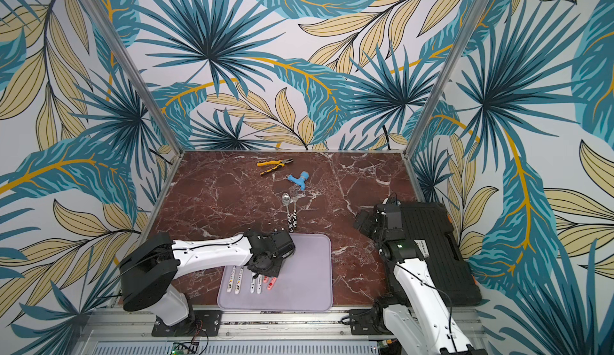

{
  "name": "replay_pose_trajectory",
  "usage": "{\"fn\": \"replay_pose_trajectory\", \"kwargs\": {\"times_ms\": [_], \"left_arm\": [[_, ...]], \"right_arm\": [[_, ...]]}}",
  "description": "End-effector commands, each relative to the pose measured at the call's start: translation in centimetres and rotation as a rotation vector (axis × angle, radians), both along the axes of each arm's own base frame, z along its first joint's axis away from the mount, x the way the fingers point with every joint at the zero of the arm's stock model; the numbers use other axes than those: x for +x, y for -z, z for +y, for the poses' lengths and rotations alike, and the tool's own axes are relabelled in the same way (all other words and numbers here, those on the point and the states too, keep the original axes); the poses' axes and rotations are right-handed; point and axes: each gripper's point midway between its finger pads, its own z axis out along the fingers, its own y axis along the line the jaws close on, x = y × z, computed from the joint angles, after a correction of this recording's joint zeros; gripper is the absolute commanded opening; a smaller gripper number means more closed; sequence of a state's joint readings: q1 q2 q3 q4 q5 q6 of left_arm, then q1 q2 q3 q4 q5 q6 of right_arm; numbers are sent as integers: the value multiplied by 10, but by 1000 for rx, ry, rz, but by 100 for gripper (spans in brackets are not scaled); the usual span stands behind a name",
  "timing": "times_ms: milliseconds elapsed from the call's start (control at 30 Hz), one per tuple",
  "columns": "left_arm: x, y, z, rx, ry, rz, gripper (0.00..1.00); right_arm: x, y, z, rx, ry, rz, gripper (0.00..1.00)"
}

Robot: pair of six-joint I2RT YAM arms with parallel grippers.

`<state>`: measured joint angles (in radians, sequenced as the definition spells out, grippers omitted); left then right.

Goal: Set the spoon and fork side by side
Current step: Place the fork on the tray.

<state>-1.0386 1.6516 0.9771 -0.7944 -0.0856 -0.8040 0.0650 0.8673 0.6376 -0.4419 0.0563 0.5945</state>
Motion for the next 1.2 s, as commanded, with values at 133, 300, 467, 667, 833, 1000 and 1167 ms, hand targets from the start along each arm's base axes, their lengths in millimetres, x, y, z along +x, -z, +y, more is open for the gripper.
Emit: {"fn": "replay_pose_trajectory", "kwargs": {"times_ms": [133,300,467,667,833,1000,1167], "left_arm": [[-15,2,-17,-53,-32,27,3],[-22,6,-6,-56,-96,35,4],[-25,8,-1,-47,-135,46,6],[-24,4,-3,-56,-149,43,12],[-18,-14,-6,-70,-143,11,19],[-9,-41,-11,-93,-131,-34,27],[-4,-56,-20,-119,-105,-54,31]], "right_arm": [[-2,12,2,2,-12,30,99],[0,14,5,18,-25,34,99],[1,15,8,29,-33,38,100],[1,16,9,32,-36,40,100],[1,16,8,31,-35,38,99],[1,15,8,29,-35,35,99],[0,14,8,27,-33,32,100]]}}
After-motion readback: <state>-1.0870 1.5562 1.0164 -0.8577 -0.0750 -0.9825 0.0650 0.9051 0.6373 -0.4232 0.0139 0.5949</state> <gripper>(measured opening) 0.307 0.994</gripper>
